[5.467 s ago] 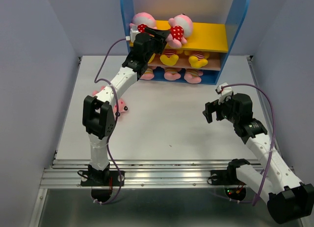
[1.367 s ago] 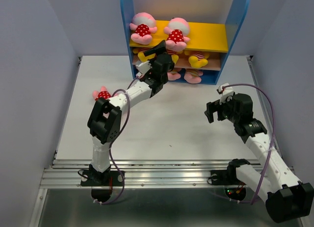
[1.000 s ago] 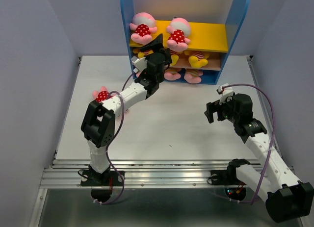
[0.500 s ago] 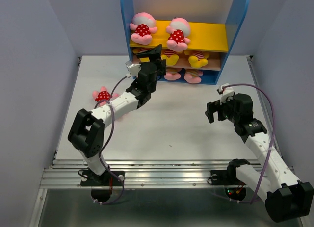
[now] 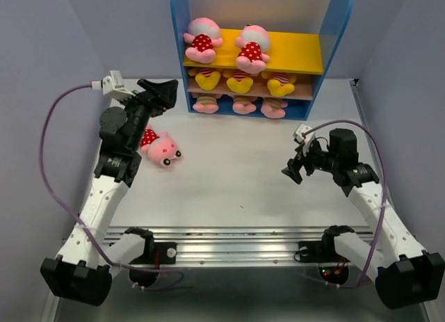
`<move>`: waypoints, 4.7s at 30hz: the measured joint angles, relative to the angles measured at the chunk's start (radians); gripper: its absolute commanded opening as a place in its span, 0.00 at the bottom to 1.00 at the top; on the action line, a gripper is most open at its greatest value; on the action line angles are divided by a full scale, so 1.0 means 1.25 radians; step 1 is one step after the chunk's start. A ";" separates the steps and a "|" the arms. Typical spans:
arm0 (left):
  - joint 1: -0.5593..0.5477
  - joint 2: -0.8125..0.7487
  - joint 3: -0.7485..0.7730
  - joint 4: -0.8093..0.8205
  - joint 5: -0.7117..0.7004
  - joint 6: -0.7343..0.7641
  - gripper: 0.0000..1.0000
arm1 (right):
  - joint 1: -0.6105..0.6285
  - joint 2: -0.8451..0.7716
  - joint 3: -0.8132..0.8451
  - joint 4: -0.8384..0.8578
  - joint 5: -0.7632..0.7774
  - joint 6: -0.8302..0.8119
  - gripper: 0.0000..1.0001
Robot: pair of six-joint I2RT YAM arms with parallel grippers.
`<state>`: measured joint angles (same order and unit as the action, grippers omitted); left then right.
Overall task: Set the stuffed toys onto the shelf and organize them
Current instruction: Adjust the position of the stuffed toy, then grab a stuffed toy with the left arm
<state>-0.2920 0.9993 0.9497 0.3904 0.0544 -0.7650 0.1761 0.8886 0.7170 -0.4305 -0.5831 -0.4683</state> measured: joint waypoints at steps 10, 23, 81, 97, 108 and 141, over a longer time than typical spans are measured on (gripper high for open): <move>0.051 -0.190 -0.046 -0.335 -0.017 0.565 0.99 | 0.000 0.367 0.478 0.022 -0.142 -0.050 0.95; 0.051 -0.363 -0.278 -0.321 -0.116 0.641 0.99 | 0.043 0.644 0.820 0.175 -0.036 0.143 0.82; 0.051 -0.387 -0.284 -0.292 -0.172 0.643 0.99 | 0.079 0.869 0.981 0.244 0.135 0.067 0.95; 0.070 -0.285 -0.284 -0.273 -0.141 0.557 0.99 | 0.079 0.468 0.729 0.154 0.070 0.078 1.00; 0.332 -0.091 -0.312 -0.194 0.130 0.228 0.99 | 0.080 0.288 0.166 0.042 -0.085 0.063 1.00; 0.425 0.353 -0.284 -0.016 0.438 0.118 0.02 | 0.074 0.244 0.130 0.060 -0.097 0.031 1.00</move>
<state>0.2390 1.4403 0.5953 0.3706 0.6014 -0.6170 0.2687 1.1938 0.8795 -0.3561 -0.7044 -0.4297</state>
